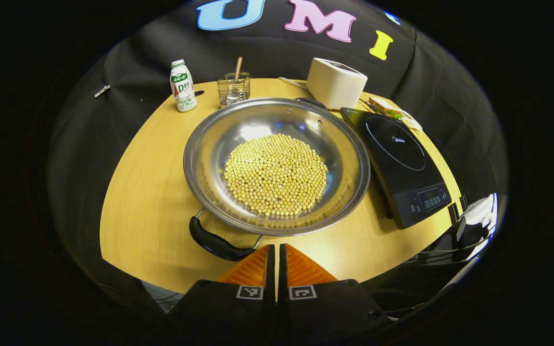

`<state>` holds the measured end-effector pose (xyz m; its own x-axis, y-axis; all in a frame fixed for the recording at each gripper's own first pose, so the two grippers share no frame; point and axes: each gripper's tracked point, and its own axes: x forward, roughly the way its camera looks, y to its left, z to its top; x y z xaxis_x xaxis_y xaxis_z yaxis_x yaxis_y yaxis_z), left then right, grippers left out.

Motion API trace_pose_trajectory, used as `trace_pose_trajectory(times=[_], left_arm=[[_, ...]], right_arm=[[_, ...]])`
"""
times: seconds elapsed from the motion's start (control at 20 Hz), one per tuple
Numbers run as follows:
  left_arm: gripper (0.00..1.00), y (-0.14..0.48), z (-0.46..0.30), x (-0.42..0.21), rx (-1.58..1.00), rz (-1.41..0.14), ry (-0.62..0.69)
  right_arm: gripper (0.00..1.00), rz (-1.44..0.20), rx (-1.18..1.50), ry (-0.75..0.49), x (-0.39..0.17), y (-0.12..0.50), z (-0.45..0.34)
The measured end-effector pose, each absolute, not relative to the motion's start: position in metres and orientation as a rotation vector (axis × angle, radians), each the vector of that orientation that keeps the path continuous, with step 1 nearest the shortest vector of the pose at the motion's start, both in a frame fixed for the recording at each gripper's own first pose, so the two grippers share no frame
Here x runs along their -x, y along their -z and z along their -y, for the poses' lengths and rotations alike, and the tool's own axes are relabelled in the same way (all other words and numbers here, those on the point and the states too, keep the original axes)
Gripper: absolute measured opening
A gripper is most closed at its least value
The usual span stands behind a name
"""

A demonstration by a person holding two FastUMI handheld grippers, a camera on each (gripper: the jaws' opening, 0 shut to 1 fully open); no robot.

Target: First push the handle of the pot to place it horizontally, then grasp the pot with both hands and set it on the induction cooktop.

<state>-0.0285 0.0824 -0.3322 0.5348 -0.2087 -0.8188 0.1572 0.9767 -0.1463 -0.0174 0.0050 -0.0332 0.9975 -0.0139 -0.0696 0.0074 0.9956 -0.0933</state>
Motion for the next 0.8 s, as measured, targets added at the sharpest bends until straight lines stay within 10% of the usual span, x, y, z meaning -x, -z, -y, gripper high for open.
trace_pose_trajectory(times=[0.8], left_arm=[[0.05,0.340,-0.142,0.004,0.054,-1.008,0.186]], right_arm=[[0.99,-0.115,0.101,0.017,0.021,0.050,-0.007]])
